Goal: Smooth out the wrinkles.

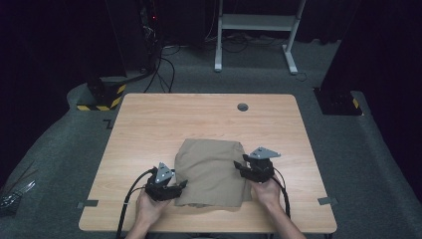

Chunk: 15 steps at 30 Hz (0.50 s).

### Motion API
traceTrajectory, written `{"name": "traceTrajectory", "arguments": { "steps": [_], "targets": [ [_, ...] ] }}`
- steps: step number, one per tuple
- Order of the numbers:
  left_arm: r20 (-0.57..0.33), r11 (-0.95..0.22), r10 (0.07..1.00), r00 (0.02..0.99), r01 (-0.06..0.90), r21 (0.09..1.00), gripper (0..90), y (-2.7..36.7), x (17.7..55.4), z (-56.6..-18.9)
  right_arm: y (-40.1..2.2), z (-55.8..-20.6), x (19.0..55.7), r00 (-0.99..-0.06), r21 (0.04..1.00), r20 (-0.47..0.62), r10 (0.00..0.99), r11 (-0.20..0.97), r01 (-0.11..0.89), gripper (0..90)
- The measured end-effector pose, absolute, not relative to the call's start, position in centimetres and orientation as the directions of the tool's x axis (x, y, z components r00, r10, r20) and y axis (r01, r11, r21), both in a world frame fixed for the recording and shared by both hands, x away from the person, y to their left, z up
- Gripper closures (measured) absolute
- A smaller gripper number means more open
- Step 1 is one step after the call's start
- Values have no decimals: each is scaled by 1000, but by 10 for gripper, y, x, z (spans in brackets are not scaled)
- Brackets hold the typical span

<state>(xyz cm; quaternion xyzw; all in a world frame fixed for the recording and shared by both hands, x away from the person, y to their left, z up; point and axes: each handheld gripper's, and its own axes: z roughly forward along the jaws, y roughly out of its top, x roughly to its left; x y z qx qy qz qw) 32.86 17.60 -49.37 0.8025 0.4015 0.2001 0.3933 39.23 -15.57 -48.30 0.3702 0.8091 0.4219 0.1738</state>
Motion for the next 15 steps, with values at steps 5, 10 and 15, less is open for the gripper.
{"name": "traceTrajectory", "arguments": {
  "steps": [5, 10, 15],
  "targets": [
    [20, -412, 794, 608, 513, 753, 347, 159, 339, -507, -147, -491, 367, -714, 791, -54, 698, 466, 396, 390],
    [-27, -373, 817, 576, 564, 736, 340, 168, 342, -520, -162, -516, 364, -706, 714, -62, 706, 525, 463, 330],
    [-32, -332, 831, 555, 542, 772, 337, 181, 339, -503, -178, -514, 362, -671, 718, -56, 740, 496, 488, 358]
  ]
}}
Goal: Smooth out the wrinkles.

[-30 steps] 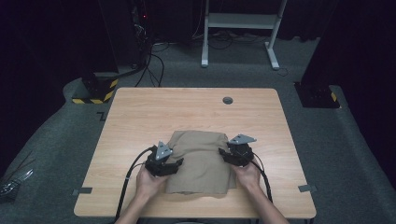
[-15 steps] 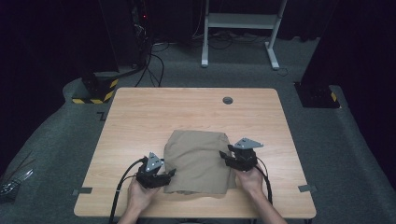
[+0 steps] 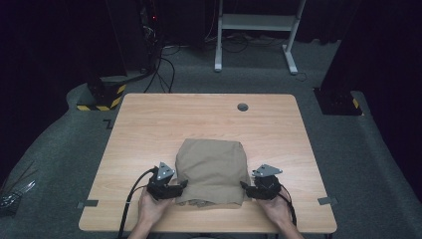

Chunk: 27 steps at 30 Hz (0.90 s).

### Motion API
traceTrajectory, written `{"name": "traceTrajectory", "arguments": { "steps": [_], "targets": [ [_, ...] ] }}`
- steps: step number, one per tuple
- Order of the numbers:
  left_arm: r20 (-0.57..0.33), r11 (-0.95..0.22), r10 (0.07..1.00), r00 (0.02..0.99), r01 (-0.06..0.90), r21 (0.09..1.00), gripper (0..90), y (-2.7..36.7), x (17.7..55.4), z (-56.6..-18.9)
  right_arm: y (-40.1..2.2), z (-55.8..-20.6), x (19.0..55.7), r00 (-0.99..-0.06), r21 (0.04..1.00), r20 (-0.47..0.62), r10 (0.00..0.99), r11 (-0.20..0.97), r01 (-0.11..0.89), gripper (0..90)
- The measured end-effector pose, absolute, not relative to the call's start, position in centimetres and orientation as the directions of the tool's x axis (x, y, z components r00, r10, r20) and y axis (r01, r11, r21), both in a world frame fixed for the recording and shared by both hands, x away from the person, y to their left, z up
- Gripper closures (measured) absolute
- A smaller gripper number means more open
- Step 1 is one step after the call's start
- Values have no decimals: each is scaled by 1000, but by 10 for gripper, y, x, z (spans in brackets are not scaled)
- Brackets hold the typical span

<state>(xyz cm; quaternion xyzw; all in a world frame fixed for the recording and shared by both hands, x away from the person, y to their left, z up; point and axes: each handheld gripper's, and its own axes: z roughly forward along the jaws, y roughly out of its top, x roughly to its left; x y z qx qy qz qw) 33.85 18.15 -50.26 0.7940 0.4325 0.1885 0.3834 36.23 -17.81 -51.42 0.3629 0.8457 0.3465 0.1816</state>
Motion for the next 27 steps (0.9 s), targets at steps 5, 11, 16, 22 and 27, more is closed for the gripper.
{"name": "traceTrajectory", "arguments": {
  "steps": [5, 11, 16, 22, 27],
  "targets": [
    [-35, -307, 820, 572, 491, 815, 330, 170, 359, -477, -170, -499, 365, -675, 794, -45, 736, 437, 423, 421],
    [-43, -292, 825, 563, 490, 821, 333, 156, 400, -471, -144, -490, 380, -713, 806, -26, 701, 437, 400, 429],
    [-99, -290, 834, 542, 585, 757, 341, 158, 433, -488, -134, -504, 392, -727, 760, 6, 686, 469, 449, 430],
    [-222, -177, 849, 480, 653, 736, 272, 181, 442, -492, -147, -507, 393, -706, 751, 11, 708, 461, 473, 426],
    [-101, -226, 850, 517, 531, 817, 302, 186, 401, -470, -158, -501, 383, -697, 772, 12, 717, 436, 463, 420]
  ]
}}
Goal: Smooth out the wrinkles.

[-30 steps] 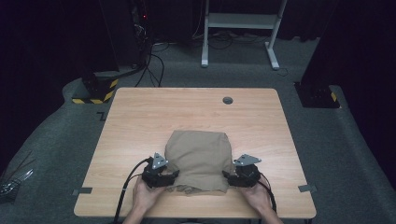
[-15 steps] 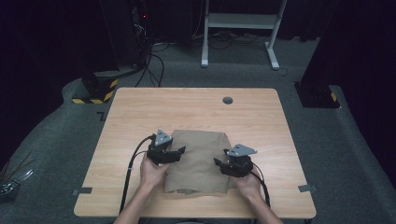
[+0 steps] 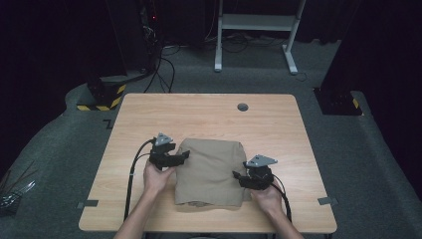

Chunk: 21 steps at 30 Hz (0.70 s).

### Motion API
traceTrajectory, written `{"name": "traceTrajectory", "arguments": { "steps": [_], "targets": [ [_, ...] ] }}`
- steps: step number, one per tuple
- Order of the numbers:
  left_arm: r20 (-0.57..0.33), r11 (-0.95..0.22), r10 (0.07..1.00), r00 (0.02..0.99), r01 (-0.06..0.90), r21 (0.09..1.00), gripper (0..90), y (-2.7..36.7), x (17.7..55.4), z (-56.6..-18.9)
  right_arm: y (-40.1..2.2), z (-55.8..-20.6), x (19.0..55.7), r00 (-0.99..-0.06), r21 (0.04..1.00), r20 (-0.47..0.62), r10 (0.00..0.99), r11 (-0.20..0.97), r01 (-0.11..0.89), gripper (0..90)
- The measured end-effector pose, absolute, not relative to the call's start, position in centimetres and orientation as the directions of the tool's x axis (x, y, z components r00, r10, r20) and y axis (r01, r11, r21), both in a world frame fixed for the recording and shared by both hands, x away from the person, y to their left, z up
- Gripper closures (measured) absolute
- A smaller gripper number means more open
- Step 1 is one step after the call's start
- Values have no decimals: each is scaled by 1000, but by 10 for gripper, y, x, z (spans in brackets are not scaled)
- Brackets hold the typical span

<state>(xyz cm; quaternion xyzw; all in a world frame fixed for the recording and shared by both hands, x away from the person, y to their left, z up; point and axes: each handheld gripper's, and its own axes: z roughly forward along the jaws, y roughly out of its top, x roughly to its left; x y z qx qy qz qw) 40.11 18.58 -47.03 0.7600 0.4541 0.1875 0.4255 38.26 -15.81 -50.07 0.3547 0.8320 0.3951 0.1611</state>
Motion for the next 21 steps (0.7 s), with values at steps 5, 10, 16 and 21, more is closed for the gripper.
{"name": "traceTrajectory", "arguments": {
  "steps": [5, 10, 16, 21],
  "targets": [
    [-14, -318, 799, 601, 443, 838, 305, 177, 354, -465, -161, -499, 362, -715, 789, 0, 700, 439, 430, 417],
    [9, -396, 760, 650, 451, 800, 313, 159, 337, -486, -161, -508, 353, -720, 774, -10, 694, 461, 434, 408],
    [42, -438, 770, 637, 480, 760, 331, 147, 347, -509, -157, -516, 359, -706, 759, -23, 708, 472, 448, 403],
    [29, -420, 783, 621, 494, 762, 331, 145, 360, -512, -153, -519, 368, -693, 749, -20, 721, 469, 468, 402]
  ]
}}
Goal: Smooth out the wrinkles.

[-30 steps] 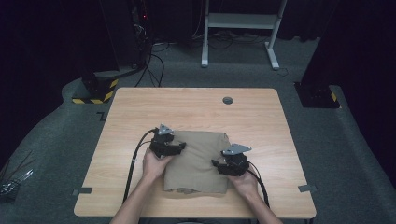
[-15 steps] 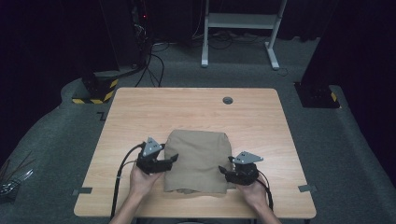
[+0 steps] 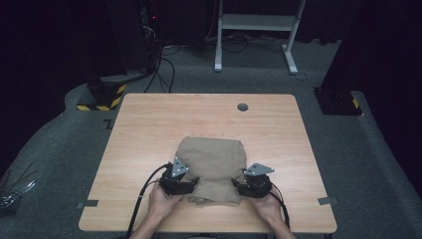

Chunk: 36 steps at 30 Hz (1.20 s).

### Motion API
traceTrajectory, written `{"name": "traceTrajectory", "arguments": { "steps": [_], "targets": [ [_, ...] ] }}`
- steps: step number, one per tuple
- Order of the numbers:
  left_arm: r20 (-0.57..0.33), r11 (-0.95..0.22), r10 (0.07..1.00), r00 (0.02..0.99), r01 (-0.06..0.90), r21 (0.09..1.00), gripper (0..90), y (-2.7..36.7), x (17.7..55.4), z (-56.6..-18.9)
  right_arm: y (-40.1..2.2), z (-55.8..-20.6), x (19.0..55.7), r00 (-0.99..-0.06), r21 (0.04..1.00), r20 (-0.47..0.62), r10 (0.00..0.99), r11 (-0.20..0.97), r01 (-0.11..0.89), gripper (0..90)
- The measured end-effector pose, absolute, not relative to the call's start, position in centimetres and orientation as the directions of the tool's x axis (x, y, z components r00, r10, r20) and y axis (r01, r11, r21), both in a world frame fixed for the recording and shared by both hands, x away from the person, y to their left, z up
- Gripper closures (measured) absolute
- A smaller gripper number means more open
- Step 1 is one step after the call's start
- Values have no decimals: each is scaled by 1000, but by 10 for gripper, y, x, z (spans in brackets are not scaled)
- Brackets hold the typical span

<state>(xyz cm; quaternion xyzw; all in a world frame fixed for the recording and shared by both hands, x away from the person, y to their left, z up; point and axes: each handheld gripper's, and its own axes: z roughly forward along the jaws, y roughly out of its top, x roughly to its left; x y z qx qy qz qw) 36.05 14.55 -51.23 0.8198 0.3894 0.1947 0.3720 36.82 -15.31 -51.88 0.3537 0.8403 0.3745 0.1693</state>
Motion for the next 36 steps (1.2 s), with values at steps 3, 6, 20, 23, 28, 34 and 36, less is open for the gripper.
{"name": "traceTrajectory", "arguments": {
  "steps": [3, 6, 20, 23, 28, 34, 36],
  "targets": [
    [21, -404, 793, 609, 500, 766, 330, 145, 368, -513, -152, -520, 376, -675, 757, -13, 737, 448, 475, 402],
    [15, -391, 803, 596, 507, 768, 331, 145, 374, -513, -150, -521, 382, -664, 756, 8, 748, 430, 493, 403],
    [-18, -345, 835, 551, 548, 762, 327, 145, 406, -514, -141, -520, 411, -630, 740, 42, 775, 400, 541, 405],
    [-31, -325, 842, 539, 552, 768, 328, 145, 410, -516, -139, -519, 416, -626, 736, 46, 779, 397, 548, 405],
    [-31, -328, 845, 534, 564, 758, 328, 143, 417, -515, -140, -521, 421, -620, 742, 59, 782, 381, 552, 407],
    [-48, -306, 853, 519, 575, 759, 327, 142, 425, -516, -141, -522, 427, -612, 745, 65, 789, 369, 555, 408],
    [-48, -302, 855, 516, 572, 763, 328, 142, 426, -517, -139, -520, 429, -608, 735, 62, 791, 376, 564, 407]
  ]
}}
